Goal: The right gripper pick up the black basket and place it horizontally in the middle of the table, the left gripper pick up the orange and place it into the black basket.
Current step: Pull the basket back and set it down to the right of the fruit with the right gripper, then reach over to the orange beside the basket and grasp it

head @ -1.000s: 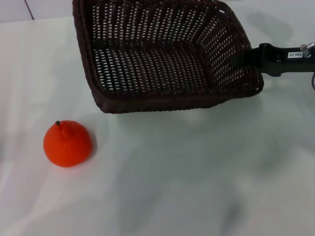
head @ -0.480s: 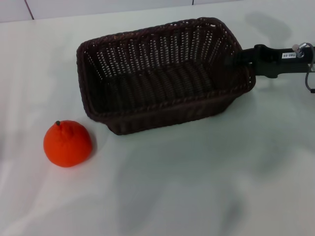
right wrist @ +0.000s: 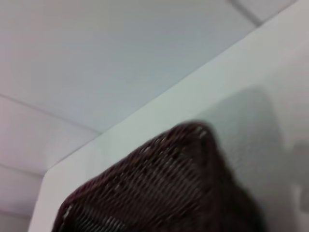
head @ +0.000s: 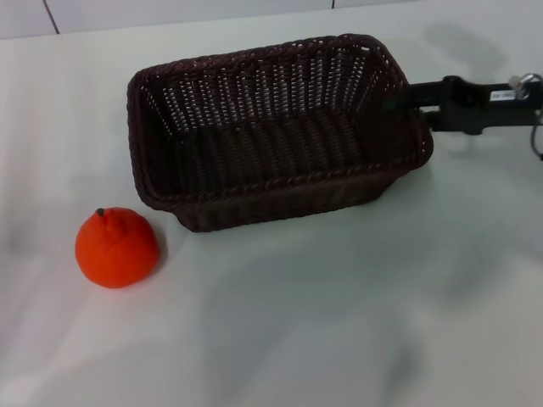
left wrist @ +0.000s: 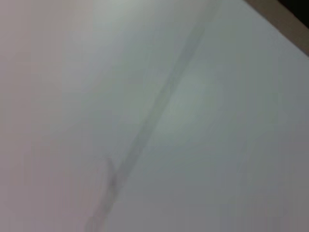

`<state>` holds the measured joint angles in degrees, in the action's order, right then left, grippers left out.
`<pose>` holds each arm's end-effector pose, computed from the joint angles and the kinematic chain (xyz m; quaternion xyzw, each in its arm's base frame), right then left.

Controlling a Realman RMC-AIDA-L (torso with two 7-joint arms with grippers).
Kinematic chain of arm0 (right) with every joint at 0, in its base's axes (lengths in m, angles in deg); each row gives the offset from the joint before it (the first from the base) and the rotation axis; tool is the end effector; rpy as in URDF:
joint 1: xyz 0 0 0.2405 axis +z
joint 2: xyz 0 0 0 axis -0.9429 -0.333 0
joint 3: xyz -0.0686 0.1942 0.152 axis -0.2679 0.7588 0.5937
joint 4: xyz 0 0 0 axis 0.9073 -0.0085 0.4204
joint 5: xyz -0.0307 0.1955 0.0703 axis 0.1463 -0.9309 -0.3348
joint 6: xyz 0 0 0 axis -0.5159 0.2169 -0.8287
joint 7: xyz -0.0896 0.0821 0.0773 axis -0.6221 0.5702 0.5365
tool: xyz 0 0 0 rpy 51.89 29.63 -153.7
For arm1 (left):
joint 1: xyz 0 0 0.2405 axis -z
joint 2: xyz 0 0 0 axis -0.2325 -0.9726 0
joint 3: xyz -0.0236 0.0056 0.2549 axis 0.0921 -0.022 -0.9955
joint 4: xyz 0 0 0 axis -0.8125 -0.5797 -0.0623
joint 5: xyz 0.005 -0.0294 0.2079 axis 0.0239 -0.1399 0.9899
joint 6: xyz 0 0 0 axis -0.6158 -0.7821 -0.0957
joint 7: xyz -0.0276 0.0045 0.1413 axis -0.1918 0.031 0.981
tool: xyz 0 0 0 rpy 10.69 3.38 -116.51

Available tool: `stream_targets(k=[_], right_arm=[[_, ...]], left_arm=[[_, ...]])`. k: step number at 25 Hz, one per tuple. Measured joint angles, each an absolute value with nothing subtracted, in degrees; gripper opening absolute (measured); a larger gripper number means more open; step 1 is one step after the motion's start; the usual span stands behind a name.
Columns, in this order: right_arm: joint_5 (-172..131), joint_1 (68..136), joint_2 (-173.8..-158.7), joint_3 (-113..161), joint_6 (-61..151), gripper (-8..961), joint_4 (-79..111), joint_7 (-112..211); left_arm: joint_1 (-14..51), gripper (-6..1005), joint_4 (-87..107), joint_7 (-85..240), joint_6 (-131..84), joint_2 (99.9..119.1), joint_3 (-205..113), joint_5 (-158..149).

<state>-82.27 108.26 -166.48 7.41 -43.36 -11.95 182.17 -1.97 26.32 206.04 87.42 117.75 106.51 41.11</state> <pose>0.2993 0.3717 0.0370 -0.6618 -0.7052 -0.1237 0.2223 -0.3218 0.2318 0.0482 -0.6144 -0.2244 -0.5885 0.4752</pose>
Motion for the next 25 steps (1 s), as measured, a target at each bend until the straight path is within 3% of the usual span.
stream_targets(k=[5,9,25], right_arm=[[-82.4,107.8,-164.52,8.9,-40.6,613,-13.0,182.1],[-84.4,107.9,-164.18,9.8,-37.5,615,-14.0,181.6],[-86.8,110.3,-164.73,9.7,-33.9,610,-13.5,180.0]], left_arm=[[-4.9,914,32.4,206.4,86.6,114.98,96.4,50.5],[-5.1,901,32.9,206.2,84.5,113.34,93.7,58.1],[-4.2,849,33.2,206.7,67.1,115.54,93.4,69.7]])
